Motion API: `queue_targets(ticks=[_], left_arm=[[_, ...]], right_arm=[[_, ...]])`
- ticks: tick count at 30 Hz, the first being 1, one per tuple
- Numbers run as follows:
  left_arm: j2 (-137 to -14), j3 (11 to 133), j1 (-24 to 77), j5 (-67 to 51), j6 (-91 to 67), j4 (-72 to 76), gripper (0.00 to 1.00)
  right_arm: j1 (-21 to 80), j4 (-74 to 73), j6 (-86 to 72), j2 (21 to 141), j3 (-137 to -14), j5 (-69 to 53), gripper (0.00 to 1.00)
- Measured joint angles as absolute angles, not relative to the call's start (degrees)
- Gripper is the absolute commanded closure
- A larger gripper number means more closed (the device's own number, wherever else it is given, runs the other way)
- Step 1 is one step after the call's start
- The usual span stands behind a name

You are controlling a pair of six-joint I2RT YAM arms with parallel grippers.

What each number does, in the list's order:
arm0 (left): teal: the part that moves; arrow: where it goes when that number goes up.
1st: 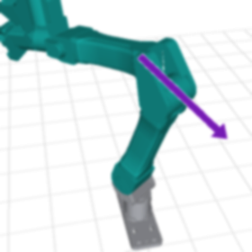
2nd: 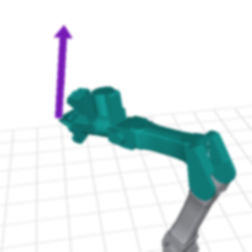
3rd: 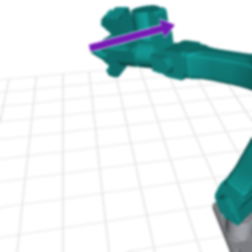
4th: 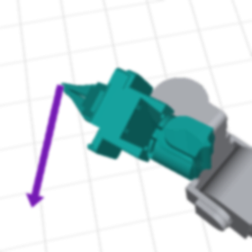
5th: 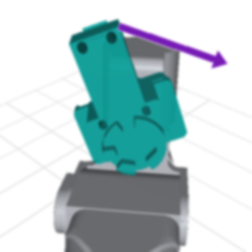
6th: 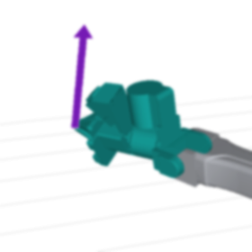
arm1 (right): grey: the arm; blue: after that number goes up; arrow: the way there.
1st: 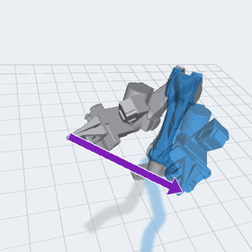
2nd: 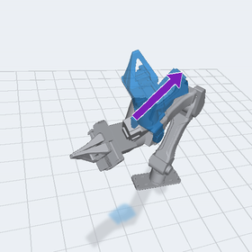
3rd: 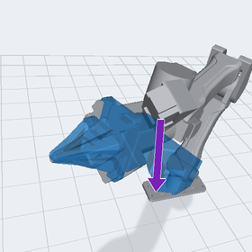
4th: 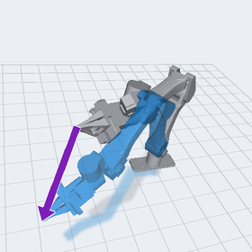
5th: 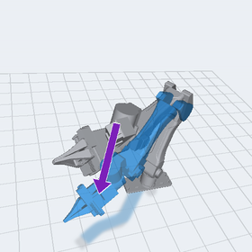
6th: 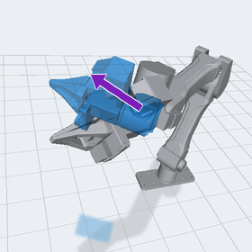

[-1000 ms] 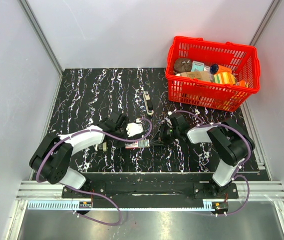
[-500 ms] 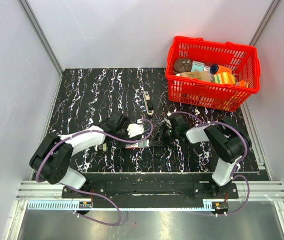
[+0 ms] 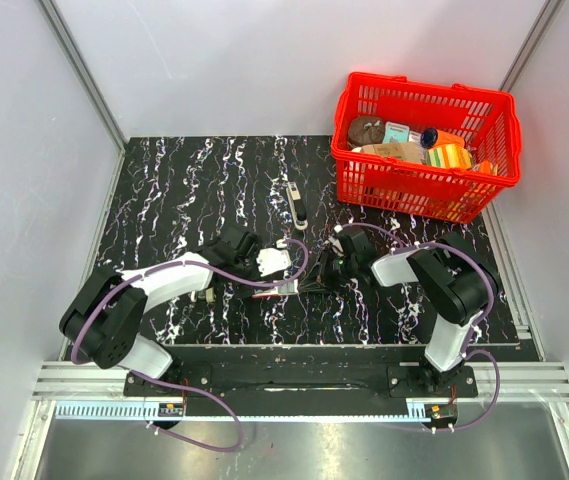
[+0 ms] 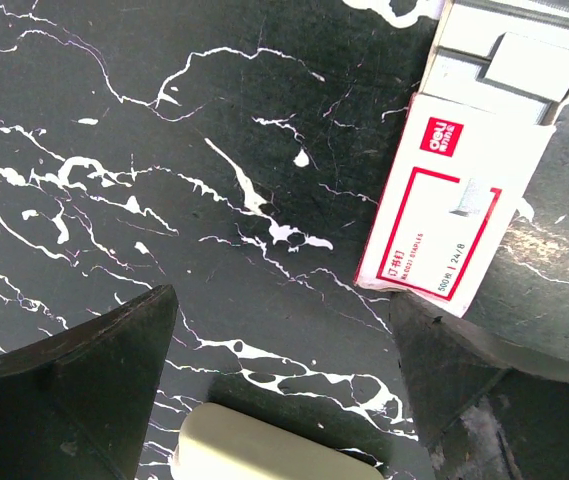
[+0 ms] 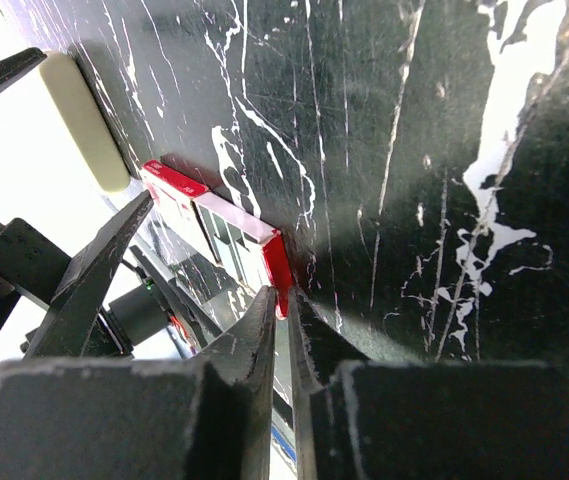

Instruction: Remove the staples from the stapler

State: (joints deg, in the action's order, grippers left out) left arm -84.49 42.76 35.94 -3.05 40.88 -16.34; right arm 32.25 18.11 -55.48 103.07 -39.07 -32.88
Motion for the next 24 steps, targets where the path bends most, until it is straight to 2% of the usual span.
queue_targets(ticks=[24], left_arm=[[-84.97, 43.16, 36.27, -3.03, 40.49, -16.38, 0.07]], right_arm=[[38.15, 12.32, -52.51, 108.29, -48.77, -32.18, 0.88]])
